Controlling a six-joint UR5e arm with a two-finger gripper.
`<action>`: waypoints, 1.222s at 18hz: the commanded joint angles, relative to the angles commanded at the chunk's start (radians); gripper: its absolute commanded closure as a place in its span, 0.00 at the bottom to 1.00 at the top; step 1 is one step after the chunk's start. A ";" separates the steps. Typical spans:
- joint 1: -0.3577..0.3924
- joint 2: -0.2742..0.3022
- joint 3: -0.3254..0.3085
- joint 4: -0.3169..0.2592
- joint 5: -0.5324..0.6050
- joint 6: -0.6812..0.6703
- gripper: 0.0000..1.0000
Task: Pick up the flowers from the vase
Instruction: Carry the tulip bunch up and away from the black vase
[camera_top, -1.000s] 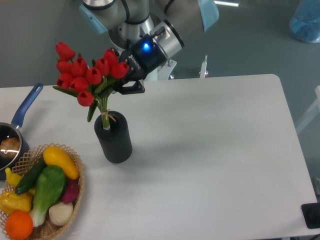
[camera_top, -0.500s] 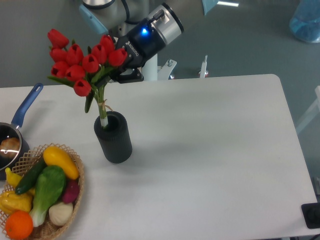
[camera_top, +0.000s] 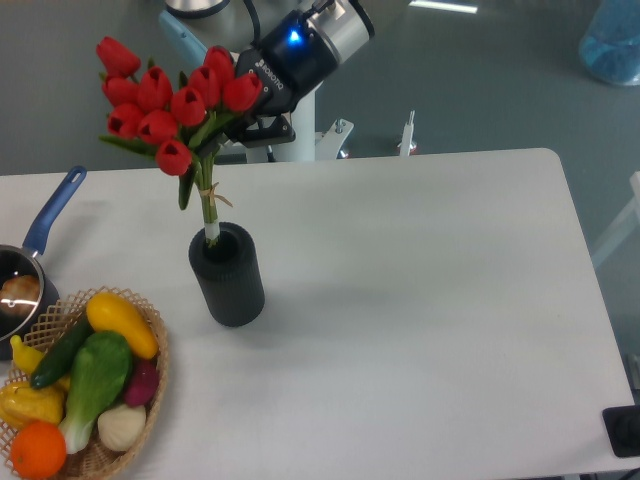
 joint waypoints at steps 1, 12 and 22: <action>0.015 0.000 0.015 -0.002 0.000 -0.002 0.78; 0.170 -0.060 0.075 0.018 0.006 -0.034 0.78; 0.236 -0.067 0.071 0.018 0.014 -0.029 0.78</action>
